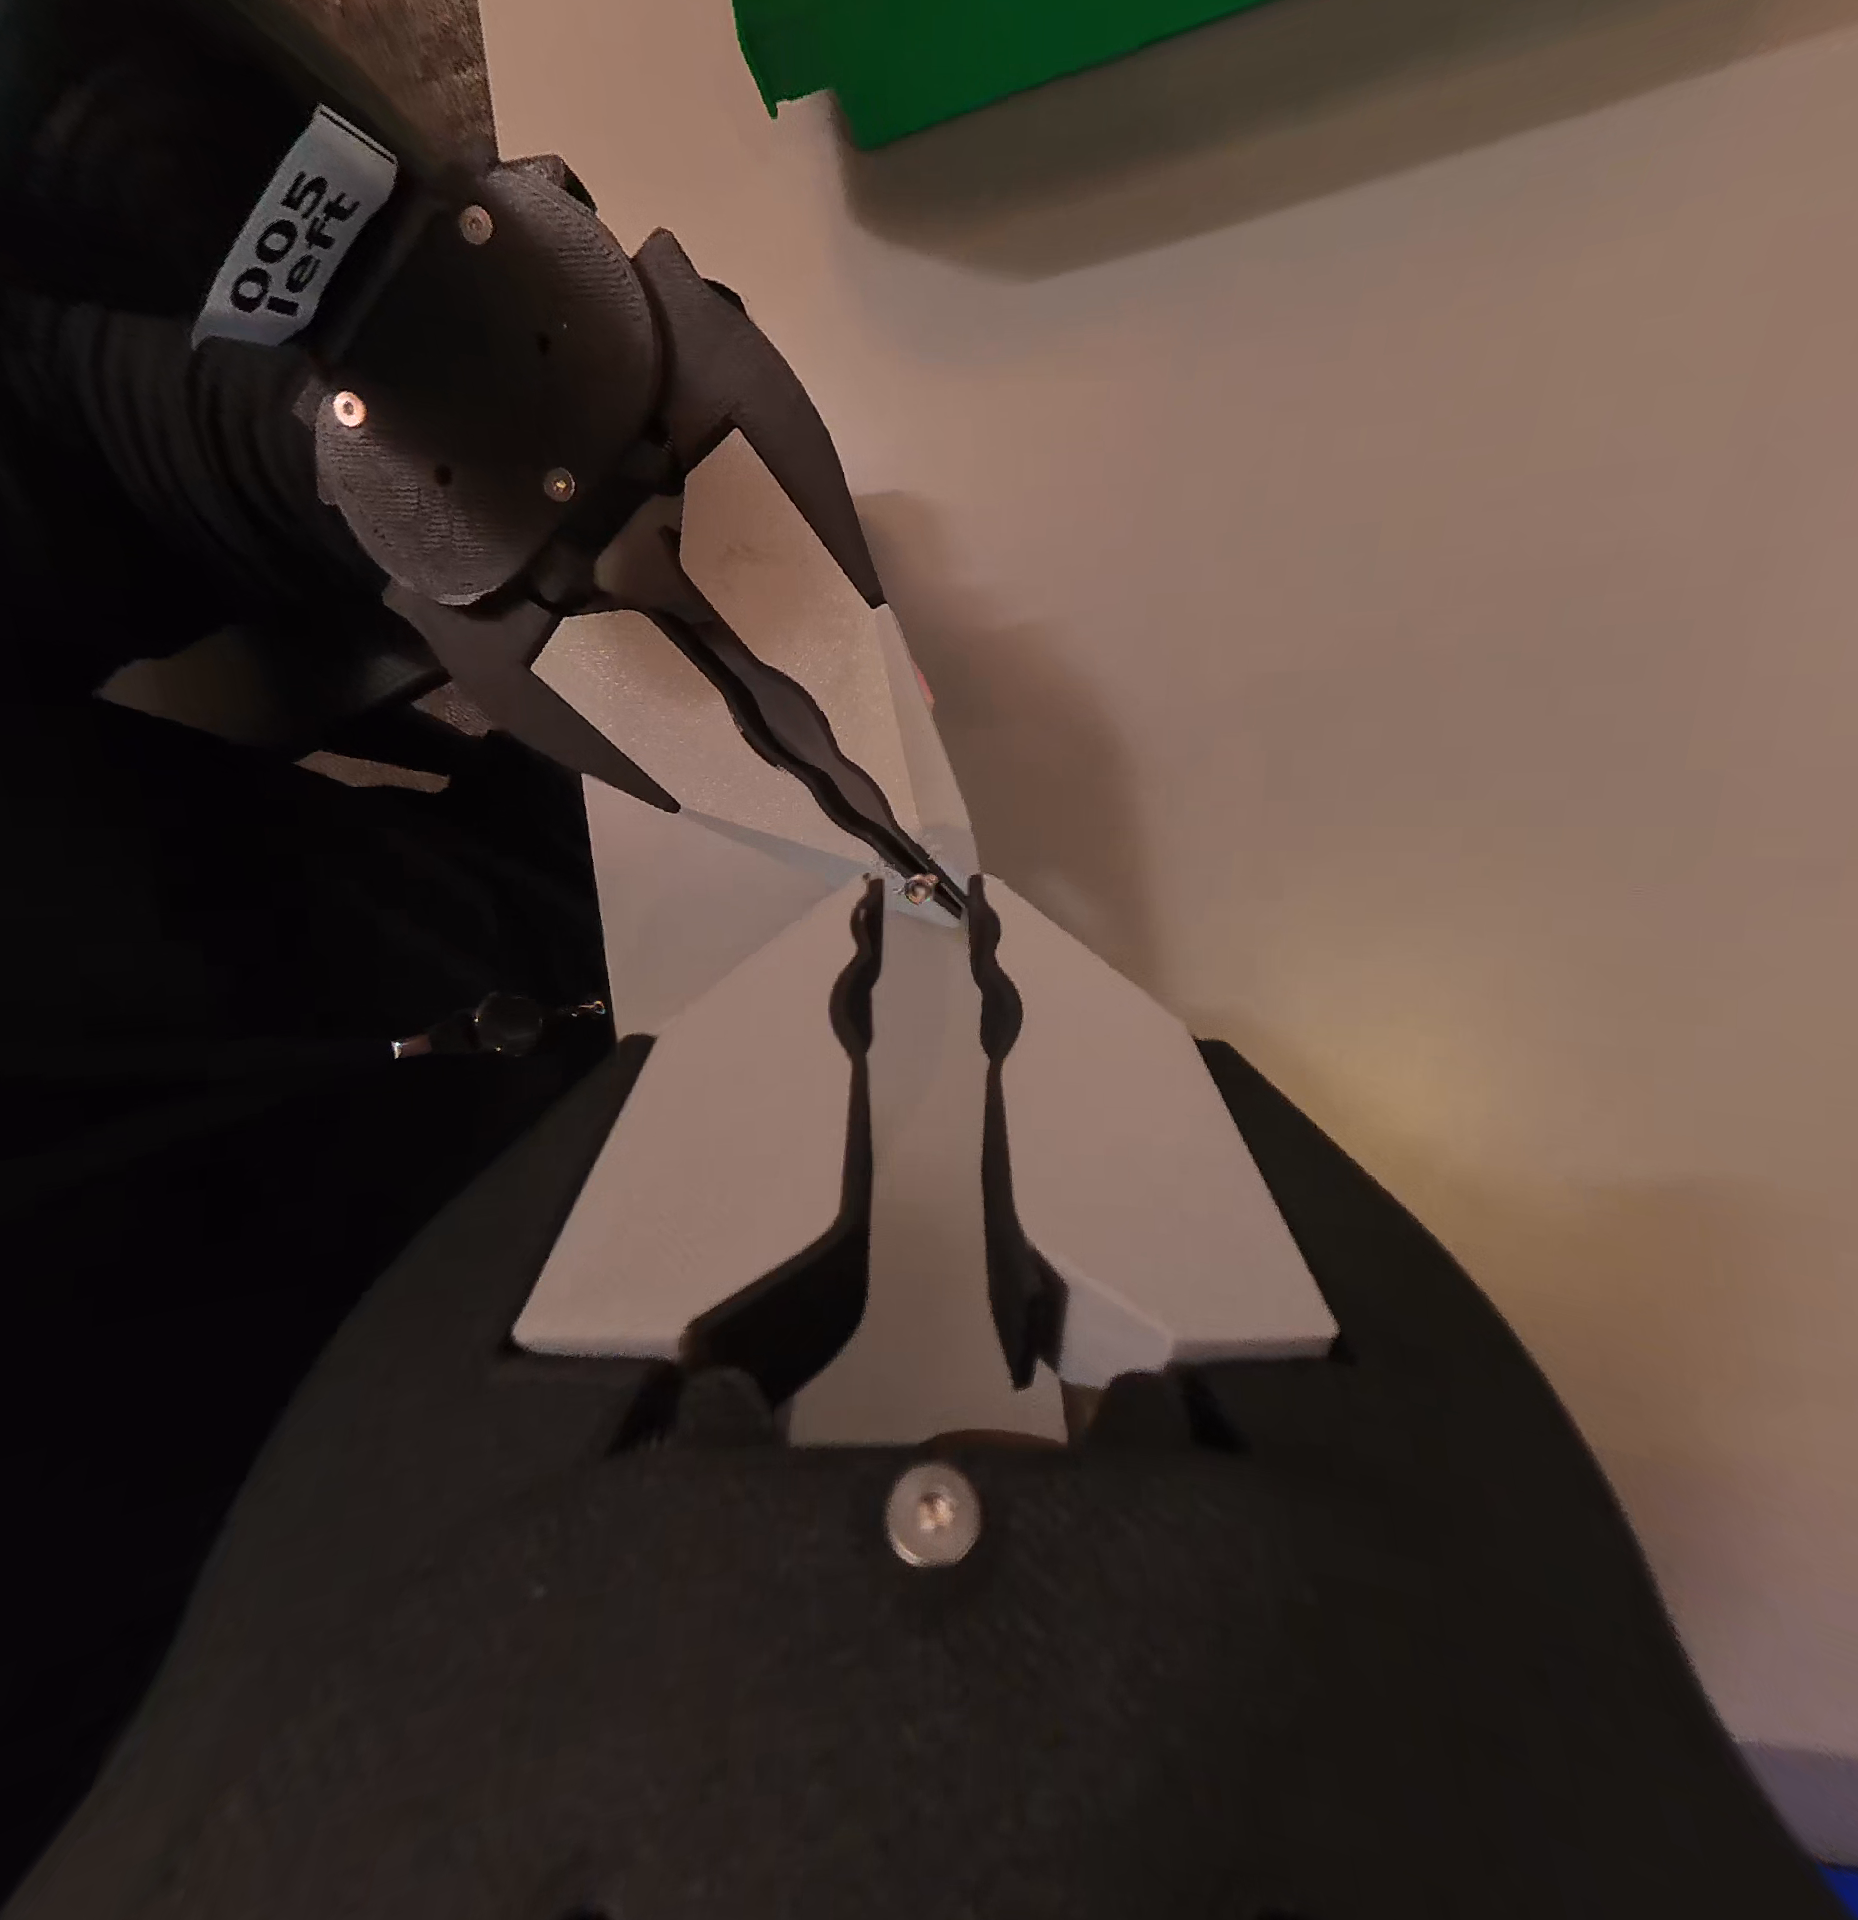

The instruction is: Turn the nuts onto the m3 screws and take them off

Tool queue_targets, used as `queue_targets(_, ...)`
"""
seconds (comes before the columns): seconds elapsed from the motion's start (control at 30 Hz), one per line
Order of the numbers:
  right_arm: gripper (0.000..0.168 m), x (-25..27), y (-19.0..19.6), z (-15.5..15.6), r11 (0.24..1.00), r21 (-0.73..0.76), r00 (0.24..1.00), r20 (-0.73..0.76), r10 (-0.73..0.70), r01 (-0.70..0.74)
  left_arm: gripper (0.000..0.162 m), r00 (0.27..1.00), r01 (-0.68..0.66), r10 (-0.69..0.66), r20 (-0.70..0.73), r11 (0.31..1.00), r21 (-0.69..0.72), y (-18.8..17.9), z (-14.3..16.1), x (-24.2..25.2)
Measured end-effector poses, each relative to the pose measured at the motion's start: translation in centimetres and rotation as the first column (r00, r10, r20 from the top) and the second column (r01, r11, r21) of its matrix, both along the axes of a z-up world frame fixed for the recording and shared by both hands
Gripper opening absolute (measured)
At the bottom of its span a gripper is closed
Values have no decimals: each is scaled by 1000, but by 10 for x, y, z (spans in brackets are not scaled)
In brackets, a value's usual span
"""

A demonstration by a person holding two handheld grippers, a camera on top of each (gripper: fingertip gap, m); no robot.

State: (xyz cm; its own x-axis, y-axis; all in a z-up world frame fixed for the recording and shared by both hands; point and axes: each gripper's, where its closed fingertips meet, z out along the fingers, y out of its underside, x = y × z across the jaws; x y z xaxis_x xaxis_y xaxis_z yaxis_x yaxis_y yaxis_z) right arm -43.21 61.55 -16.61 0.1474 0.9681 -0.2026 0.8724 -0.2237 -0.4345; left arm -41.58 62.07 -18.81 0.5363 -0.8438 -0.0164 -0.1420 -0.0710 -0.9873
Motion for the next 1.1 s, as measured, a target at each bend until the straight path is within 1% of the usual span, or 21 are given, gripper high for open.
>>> queue_targets(0.07, 17, 1, 0, 9, 1000, 21, 999, -36, 16, -15, 0, 1000, 11, -11, 3, 1000, 0, -1, 0, 0)
queue_targets(0.13, 18, 1, -5, 23, 995, 64, 990, -121, 77, -70, 0, 999, 30, -30, 15, 1000, -1, -4, 2, 1)
queue_targets(0.23, 19, 10, -13, 34, 981, 143, 957, -241, 161, -129, 0, 993, 112, -112, 47, 994, 0, -13, 5, 4)
queue_targets(0.33, 19, 19, -24, 33, 962, 211, 894, -376, 243, -173, 0, 974, 209, -205, 93, 977, -32, -24, 8, 6)
queue_targets(0.4, 17, 22, -26, 32, 953, 255, 845, -464, 267, -162, 0, 948, 297, -287, 137, 953, -59, -35, 11, 10)
queue_targets(0.53, 11, 25, -36, 40, 952, 257, 712, -637, 296, -166, 0, 921, 367, -350, 170, 926, -85, -44, 12, 13)
queue_targets(0.67, 10, 25, -40, 39, 950, 251, 659, -686, 310, -185, 0, 907, 403, -385, 170, 910, -92, -49, 12, 15)
queue_targets(0.9, 17, 16, -52, 29, 938, 229, 602, -721, 343, -259, 0, 892, 434, -414, 180, 896, -91, -55, 13, 17)
queue_targets(1.1, 18, 10, -54, 21, 939, 224, 578, -743, 338, -261, 0, 887, 446, -427, 177, 891, -81, -58, 14, 17)
